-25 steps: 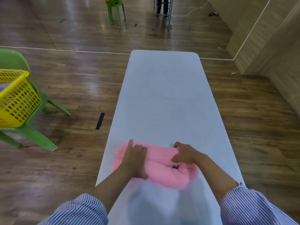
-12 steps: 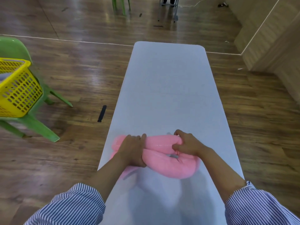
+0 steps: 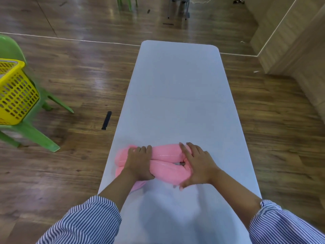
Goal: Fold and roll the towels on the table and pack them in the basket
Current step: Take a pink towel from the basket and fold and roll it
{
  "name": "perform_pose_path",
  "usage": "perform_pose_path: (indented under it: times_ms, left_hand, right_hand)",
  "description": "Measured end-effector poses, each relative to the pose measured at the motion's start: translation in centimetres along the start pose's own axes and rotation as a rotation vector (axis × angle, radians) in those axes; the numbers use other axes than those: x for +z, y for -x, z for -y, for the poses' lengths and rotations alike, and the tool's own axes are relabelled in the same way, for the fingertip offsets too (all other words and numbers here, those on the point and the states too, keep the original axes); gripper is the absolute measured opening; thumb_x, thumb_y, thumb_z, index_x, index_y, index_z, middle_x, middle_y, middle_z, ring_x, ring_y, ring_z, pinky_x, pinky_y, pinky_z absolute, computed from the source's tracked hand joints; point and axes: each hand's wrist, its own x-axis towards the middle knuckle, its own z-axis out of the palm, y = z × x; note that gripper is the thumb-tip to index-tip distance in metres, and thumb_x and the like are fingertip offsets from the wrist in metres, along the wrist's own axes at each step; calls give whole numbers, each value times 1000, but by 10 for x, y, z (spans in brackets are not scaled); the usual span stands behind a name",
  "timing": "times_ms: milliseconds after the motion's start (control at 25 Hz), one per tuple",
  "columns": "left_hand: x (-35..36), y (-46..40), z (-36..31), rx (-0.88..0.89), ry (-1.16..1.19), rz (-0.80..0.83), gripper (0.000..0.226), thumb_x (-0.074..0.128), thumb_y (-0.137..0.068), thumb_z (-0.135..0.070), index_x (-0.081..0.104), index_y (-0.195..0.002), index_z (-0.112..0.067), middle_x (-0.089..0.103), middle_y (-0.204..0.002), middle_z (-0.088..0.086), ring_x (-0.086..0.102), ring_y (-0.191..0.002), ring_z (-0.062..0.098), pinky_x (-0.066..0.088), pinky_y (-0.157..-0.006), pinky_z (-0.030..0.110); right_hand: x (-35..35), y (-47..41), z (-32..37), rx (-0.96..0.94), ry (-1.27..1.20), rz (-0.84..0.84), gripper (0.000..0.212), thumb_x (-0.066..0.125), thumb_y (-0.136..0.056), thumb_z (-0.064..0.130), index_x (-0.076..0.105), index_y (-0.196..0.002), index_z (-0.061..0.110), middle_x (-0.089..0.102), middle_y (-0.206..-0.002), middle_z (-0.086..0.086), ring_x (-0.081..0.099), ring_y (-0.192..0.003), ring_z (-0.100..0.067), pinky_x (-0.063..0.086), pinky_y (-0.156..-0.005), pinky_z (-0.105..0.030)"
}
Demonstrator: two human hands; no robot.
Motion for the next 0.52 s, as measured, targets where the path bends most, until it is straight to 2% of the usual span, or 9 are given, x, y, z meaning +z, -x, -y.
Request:
perform_pose_path:
  times_ms: [120,200,280,320,400,440,520]
  left_hand:
    - [0,4,4,38,15,45,110,69,-52,-54,27,-141,-7,43,-135,9,41,-123,28,28,-107,44]
    - [-4,7,13,107,-30,186,127,74,-52,-55,9,-148,-3,25,-150,13,24,-138,30,16,-115,46]
    - [-9,9,19,159,-92,278,136,77,-52,-56,-3,-149,-5,16,-153,14,15,-142,30,11,-117,48]
    - [-11,9,19,159,-108,285,135,77,-52,-55,-3,-149,-6,22,-150,16,22,-139,31,17,-115,48]
    - [-17,7,17,135,-105,247,126,77,-54,-51,1,-146,-13,44,-131,12,46,-117,29,34,-103,44]
    - [-20,7,15,122,-91,222,121,76,-55,-48,2,-145,-16,49,-121,9,52,-107,27,38,-97,41]
    - [-20,8,11,77,-69,166,114,75,-56,-43,8,-144,-16,51,-113,7,55,-99,25,40,-92,38]
  right_hand:
    - [2,0,6,26,172,29,144,68,-40,74,-18,-145,25,11,-150,-13,29,-129,-35,40,-93,-48]
    - [5,-1,7,31,199,26,136,74,-48,59,-15,-145,25,18,-143,-12,39,-113,-33,44,-82,-41]
    - [7,-1,4,23,133,12,128,74,-53,54,-7,-148,22,27,-137,-10,42,-106,-30,47,-77,-37]
    - [7,-2,2,17,84,-6,124,73,-54,54,0,-148,20,32,-134,-9,44,-105,-29,48,-76,-37]
    - [1,-2,-3,8,7,-42,116,70,-52,56,16,-145,14,41,-126,-7,47,-102,-28,50,-74,-38]
    - [0,-2,-7,7,17,-62,113,69,-49,58,24,-142,13,44,-122,-6,50,-100,-28,50,-72,-38]
    - [-1,-3,-6,4,122,-110,110,70,-40,60,37,-133,11,51,-112,-4,55,-91,-28,45,-68,-35]
